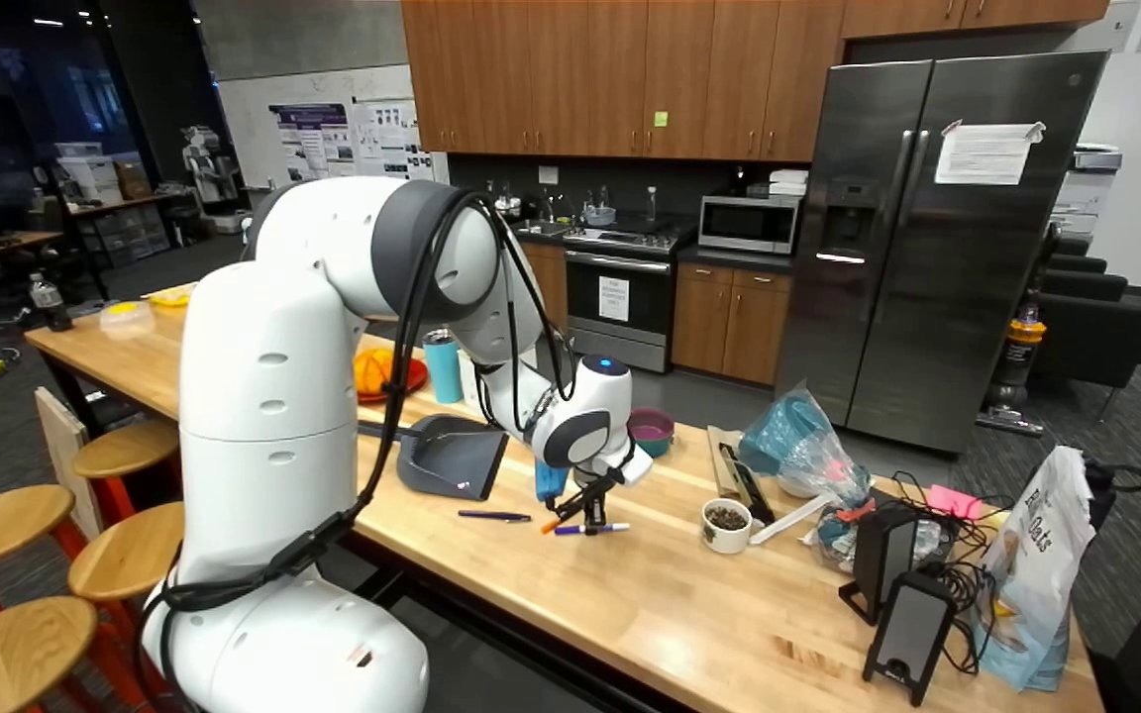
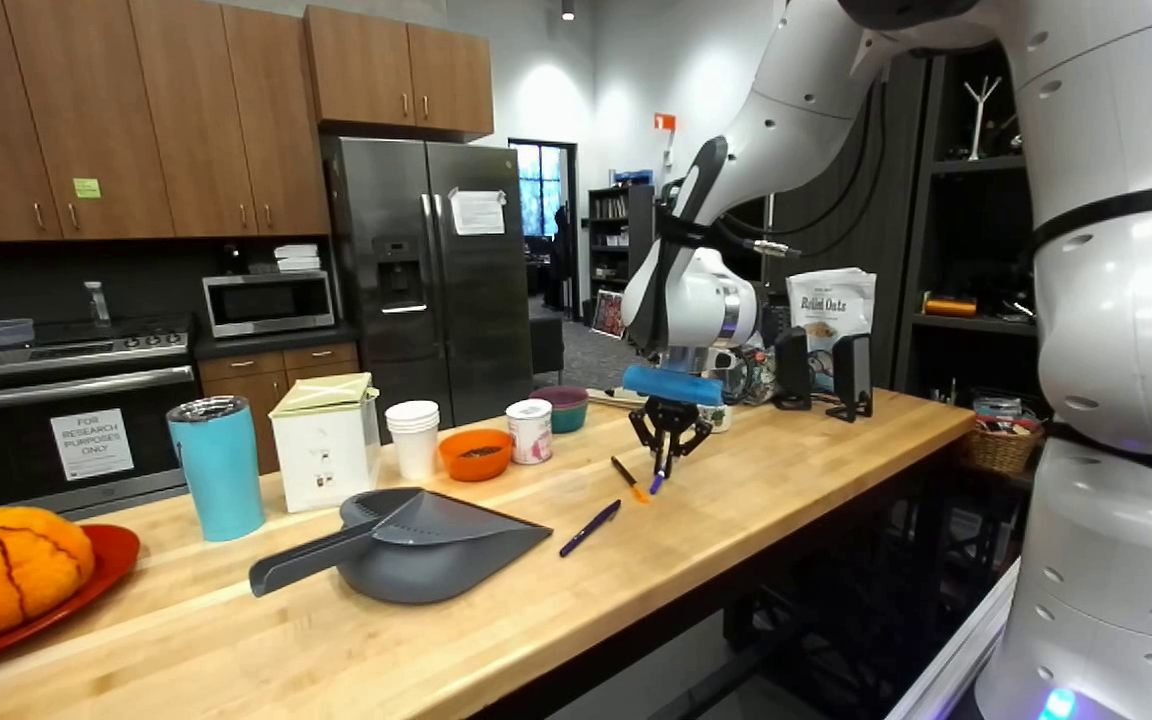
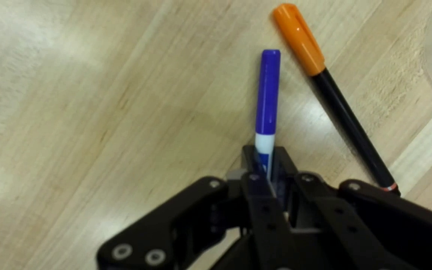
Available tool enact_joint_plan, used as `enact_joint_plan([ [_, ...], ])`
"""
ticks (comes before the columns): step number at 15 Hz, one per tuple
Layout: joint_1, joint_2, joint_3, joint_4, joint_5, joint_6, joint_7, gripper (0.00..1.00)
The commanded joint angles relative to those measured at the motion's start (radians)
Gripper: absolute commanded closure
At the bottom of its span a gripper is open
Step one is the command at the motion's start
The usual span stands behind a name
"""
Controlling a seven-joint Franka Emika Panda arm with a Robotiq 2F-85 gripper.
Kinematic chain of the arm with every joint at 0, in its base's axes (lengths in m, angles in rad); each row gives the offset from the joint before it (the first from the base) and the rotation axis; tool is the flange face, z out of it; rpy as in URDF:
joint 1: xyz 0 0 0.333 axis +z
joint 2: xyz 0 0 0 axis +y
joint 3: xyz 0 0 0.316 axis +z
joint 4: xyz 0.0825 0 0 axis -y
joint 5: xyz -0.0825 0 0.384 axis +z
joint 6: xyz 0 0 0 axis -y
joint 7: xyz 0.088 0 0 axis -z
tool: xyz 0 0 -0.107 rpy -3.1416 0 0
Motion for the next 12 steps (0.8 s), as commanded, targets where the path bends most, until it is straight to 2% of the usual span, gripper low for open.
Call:
enact_joint_plan([
  [1, 0.012, -0.028, -0.003, -0.006, -0.042, -0.033, 0.015, 0.97],
  [8, 0.07, -0.095, -0.003, -0.01, -0.222, -0.118, 0.057, 0.97],
  [12, 0.089, -0.115, 0.023, 0.021, -0.28, -0.142, 0.067, 0.97],
])
